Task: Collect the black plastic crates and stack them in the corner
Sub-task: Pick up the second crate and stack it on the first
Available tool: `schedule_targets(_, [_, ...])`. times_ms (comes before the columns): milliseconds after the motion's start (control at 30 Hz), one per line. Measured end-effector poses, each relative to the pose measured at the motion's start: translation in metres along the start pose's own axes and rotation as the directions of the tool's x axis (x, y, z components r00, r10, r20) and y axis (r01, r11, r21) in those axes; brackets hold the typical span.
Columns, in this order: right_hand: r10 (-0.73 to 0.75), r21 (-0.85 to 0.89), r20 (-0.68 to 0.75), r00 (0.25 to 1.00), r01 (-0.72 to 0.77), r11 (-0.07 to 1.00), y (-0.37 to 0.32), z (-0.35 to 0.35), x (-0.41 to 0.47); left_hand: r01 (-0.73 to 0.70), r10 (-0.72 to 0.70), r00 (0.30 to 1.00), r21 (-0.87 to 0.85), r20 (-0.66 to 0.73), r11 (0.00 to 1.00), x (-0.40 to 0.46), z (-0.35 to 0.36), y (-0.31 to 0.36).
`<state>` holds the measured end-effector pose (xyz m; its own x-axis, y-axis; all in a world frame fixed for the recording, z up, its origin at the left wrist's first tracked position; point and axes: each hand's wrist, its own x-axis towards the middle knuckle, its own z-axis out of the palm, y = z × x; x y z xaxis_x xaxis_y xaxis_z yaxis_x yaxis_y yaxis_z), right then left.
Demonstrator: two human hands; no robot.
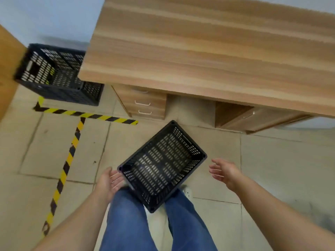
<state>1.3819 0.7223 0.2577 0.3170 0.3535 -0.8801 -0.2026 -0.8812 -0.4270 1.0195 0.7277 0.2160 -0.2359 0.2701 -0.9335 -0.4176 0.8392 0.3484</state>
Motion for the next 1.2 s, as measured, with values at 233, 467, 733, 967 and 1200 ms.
schedule_targets(233, [-0.013,-0.235,0.032,0.999,0.02,0.972,0.005,-0.005,0.058,0.015,-0.025,0.997,-0.152,-0.066,0.988,0.021,-0.015,-0.068])
schedule_targets(467, [-0.05,-0.297,0.049,0.998,0.063,0.953,0.019,0.019,0.1,-0.008,-0.006,0.999,-0.265,-0.052,0.964,0.053,-0.033,-0.107])
schedule_targets(733, [-0.063,-0.428,0.146,0.987,0.12,0.896,0.031,0.05,0.175,-0.056,0.022,0.996,-0.389,-0.092,0.919,0.127,-0.053,-0.161])
schedule_targets(967, [-0.093,-0.428,0.124,0.988,0.138,0.893,0.031,0.069,0.274,-0.041,-0.041,0.987,-0.498,-0.154,0.866,0.208,-0.028,-0.198])
schedule_targets(1200, [-0.234,-0.475,0.169,0.957,0.287,0.832,0.015,0.084,0.348,-0.076,-0.044,0.979,-0.558,-0.199,0.827,0.263,-0.005,-0.208])
